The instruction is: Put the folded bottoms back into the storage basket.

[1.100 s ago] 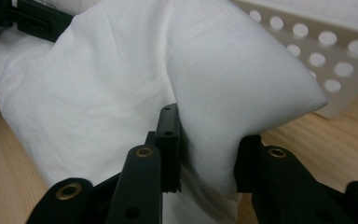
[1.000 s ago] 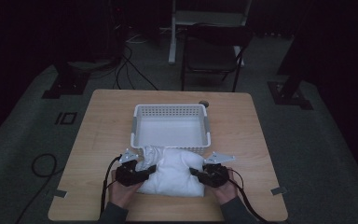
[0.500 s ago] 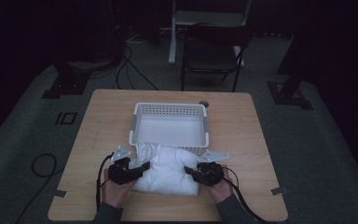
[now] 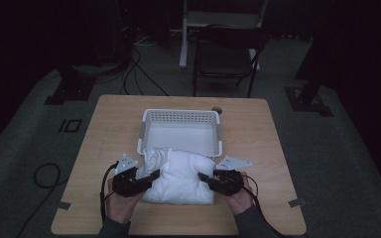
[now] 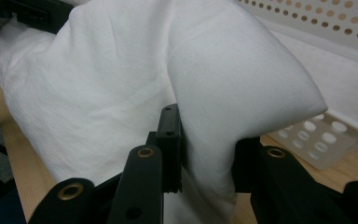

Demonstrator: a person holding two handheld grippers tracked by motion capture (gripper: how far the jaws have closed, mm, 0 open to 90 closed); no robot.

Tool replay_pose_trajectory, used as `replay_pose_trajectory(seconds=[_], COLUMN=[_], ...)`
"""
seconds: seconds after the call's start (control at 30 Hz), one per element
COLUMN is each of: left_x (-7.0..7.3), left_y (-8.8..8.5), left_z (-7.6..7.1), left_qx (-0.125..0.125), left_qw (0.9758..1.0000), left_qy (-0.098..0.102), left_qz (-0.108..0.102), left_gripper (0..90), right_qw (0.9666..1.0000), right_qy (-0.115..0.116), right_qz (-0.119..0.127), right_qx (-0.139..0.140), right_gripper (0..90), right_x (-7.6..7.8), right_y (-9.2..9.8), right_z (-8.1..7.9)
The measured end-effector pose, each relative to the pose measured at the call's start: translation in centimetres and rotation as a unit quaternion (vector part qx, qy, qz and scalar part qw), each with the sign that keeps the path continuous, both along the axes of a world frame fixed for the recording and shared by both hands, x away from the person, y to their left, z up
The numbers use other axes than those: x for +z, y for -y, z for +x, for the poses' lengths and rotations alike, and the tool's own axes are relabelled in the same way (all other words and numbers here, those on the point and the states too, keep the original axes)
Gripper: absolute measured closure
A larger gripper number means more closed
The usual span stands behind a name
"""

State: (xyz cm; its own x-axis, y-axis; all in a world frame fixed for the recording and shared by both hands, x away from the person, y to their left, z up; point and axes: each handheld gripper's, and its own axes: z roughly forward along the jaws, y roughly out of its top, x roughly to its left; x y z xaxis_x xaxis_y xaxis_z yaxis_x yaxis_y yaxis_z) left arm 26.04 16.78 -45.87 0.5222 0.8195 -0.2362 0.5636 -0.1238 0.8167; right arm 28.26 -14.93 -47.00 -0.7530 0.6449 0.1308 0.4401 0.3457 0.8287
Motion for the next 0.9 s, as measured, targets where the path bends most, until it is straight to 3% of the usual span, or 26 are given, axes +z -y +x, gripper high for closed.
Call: replay_pose_trajectory(seconds=[0.5,0.9], left_x=[1.5,2.4], left_y=[0.2,0.2], left_z=[1.7,2.8], left_qx=[0.006,0.011], left_qw=[0.9996,0.9991], left_qy=[0.023,0.034], left_qz=[-0.013,-0.020], left_gripper=[55.0,55.6], right_qw=[0.9996,0.9991], right_qy=[0.024,0.030], right_qz=[0.003,0.011], right_qx=[-0.015,-0.029], right_gripper=[72.4,72.6], right_x=[2.2,3.4], right_y=[0.1,0.1], right_z=[1.7,3.0])
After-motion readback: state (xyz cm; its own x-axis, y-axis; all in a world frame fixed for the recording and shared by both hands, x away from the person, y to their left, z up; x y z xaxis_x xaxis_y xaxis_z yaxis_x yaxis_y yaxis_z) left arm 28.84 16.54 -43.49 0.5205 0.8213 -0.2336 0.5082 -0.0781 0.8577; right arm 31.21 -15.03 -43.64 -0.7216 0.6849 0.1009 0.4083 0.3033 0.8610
